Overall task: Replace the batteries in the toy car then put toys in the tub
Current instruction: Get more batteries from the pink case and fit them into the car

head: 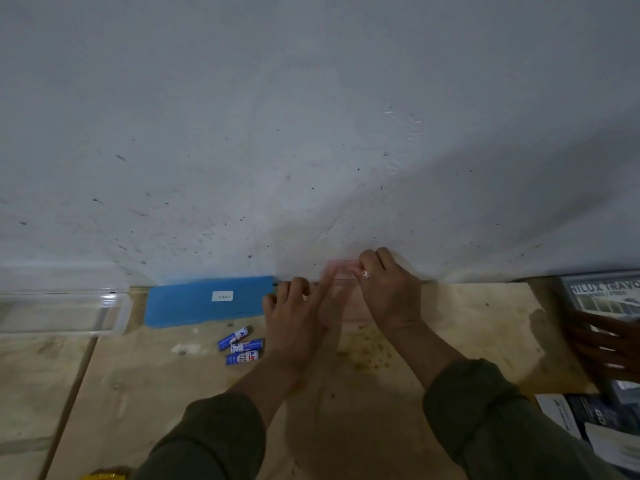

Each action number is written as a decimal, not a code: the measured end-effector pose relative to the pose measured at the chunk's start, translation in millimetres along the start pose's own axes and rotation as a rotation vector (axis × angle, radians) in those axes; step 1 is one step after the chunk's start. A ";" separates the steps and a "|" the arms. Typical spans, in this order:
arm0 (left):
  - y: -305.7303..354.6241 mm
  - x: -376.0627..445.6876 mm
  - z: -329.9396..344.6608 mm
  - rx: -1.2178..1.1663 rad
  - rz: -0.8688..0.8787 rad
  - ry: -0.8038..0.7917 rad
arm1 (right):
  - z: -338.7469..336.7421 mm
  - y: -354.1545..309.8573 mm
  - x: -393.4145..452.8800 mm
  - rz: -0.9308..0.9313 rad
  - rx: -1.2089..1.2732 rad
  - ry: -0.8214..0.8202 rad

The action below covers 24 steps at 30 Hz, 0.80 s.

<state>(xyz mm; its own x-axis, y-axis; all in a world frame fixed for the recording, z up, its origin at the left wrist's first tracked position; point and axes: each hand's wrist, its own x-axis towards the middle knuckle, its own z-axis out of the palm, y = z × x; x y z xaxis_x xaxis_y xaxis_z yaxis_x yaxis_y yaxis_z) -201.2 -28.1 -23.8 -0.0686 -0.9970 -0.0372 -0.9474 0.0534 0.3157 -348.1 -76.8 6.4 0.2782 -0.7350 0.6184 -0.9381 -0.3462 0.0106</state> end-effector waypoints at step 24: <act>1.1 -1.6 -7.6 -0.027 -0.002 0.010 | 4.7 -4.7 -44.4 0.033 0.084 0.024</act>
<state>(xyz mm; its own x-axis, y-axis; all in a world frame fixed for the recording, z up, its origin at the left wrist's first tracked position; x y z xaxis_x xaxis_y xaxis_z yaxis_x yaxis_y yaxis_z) -199.7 -26.8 -16.2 -0.0637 -0.9976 -0.0279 -0.9385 0.0503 0.3416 -355.0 -45.3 -24.8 0.2412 -0.7329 0.6362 -0.9259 -0.3702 -0.0755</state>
